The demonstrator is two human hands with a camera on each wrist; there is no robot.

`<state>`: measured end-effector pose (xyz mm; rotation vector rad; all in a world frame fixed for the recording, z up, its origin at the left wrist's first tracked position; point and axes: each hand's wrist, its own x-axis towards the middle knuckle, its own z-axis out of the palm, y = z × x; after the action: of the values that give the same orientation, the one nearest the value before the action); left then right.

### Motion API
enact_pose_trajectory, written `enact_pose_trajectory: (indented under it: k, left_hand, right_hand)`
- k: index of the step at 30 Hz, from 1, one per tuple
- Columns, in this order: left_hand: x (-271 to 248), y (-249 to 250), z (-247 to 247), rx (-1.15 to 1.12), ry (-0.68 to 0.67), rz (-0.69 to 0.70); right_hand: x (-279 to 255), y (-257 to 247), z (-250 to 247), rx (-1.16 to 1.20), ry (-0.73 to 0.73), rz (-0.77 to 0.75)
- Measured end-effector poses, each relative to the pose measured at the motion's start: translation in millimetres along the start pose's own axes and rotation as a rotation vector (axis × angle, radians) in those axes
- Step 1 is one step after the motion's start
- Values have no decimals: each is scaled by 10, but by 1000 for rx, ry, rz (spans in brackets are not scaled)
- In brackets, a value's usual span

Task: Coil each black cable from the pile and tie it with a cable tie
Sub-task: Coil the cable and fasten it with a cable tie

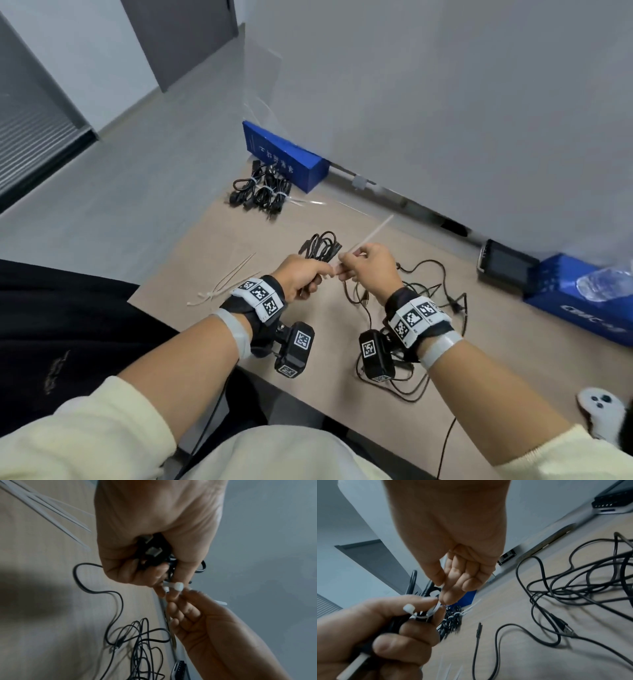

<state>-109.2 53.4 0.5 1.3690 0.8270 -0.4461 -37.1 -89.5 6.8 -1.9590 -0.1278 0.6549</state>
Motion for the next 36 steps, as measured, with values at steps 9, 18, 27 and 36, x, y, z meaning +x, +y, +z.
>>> enact_pose_trajectory:
  k: [9,18,27,36]
  left_hand:
    - [-76,234,112,128,-102,-24]
    - [-16,366,-129,126,-80,16]
    - [8,468,-244,53,-128,116]
    - [-226,601,-86,168,-642,88]
  right_hand:
    - [21,45,-382,-525,344,-106]
    - [-47,-110,-557,-436,-205,-266]
    - [61,-80,-552,-502,-35,-64]
    - [-38,-367,-265,-134,-33,-302]
